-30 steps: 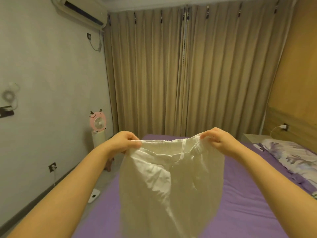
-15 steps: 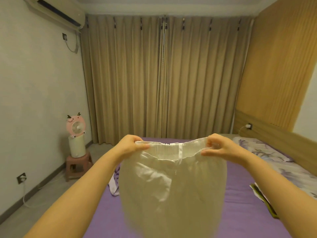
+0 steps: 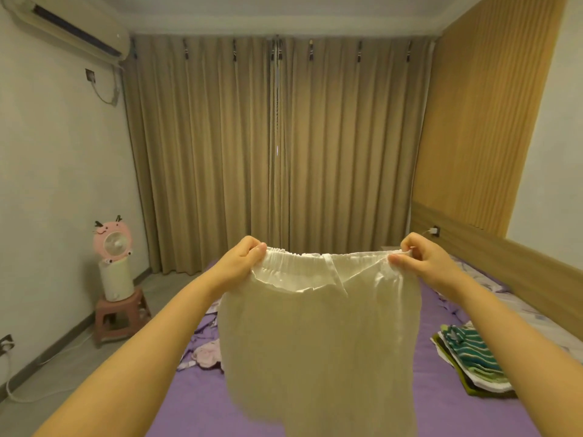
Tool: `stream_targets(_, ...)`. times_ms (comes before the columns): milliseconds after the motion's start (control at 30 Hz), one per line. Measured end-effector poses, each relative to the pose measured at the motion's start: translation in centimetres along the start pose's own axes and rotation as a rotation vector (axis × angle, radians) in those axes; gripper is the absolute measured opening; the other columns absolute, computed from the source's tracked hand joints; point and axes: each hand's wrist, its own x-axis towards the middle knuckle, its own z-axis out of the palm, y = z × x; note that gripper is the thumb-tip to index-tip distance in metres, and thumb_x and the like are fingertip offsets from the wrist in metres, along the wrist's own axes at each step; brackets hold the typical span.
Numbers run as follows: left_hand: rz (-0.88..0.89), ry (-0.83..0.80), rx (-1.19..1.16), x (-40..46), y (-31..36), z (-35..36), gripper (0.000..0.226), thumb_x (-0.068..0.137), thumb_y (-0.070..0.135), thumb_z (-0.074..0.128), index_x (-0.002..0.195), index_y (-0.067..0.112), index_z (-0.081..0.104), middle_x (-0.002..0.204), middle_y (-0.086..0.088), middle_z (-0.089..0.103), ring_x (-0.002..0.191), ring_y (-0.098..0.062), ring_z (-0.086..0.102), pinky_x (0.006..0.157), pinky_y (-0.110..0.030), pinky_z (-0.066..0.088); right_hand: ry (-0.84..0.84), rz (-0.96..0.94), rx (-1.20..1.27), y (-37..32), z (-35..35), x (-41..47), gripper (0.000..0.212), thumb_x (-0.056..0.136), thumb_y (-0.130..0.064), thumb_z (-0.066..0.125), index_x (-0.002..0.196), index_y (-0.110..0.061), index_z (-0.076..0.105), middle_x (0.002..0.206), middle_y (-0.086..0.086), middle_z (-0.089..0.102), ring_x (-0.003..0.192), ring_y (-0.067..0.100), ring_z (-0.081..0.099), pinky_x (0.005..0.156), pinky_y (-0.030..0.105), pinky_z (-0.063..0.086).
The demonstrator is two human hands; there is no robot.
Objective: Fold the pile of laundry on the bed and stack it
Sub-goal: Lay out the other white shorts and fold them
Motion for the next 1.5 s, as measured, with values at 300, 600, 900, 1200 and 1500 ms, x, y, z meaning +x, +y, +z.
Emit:
stream_targets(300,-0.038,-0.249,0.056,1.8,5.2,8.9,0.044,0.082,0.002,0.052,0.109,0.037,0.048,0.109,-0.007,0.055,0.09,-0.019,0.058,0.081,-0.036,0.052,-0.067,0.099,-0.016,6.9,-8.4,-0.8,0.024,0.09,-0.03,0.062,0.113,-0.031,0.058,0.101,-0.006,0.059,0.095,0.015,0.058,0.085,0.036,0.051)
stream_targets(600,-0.141,-0.242,0.059,1.7,7.0,17.2,0.03,0.083,0.043,0.061,0.088,0.014,0.067,0.08,0.0,0.06,0.075,-0.015,0.055,0.073,-0.034,0.047,-0.2,0.15,-0.141,12.9,-12.6,-2.5,0.038,0.096,-0.006,0.04,0.093,-0.03,0.069,0.099,-0.022,0.058,0.094,-0.015,0.051,0.071,0.005,0.038)
stream_targets(900,-0.215,-0.077,-0.029,2.2,6.3,18.7,0.026,0.076,0.046,0.067,0.065,0.022,0.064,0.065,0.002,0.054,0.06,-0.014,0.05,0.058,-0.026,0.04,-0.247,0.052,-0.185,15.8,-13.0,-3.3,0.019,0.08,-0.039,0.07,0.081,-0.025,0.057,0.083,-0.008,0.055,0.069,-0.005,0.049,0.062,0.009,0.04)
stream_targets(1200,-0.273,-0.434,-0.126,0.5,3.5,17.8,0.055,0.079,0.025,0.076,0.129,0.019,0.054,0.112,-0.007,0.062,0.107,-0.028,0.061,0.098,-0.045,0.048,-0.125,0.111,-0.157,18.7,-11.6,-3.5,0.015,0.09,-0.02,0.063,0.081,-0.016,0.052,0.066,-0.002,0.044,0.061,0.012,0.039,0.055,0.026,0.032)
stream_targets(1500,-0.1,-0.14,0.506,-0.7,2.4,20.6,0.028,0.08,0.035,0.071,0.089,0.01,0.06,0.08,-0.007,0.059,0.072,-0.022,0.051,0.063,-0.036,0.039,-0.345,0.101,-0.415,20.4,-10.2,-4.4,0.029,0.096,-0.021,0.055,0.124,-0.021,0.057,0.115,-0.004,0.061,0.102,0.009,0.057,0.078,0.019,0.039)
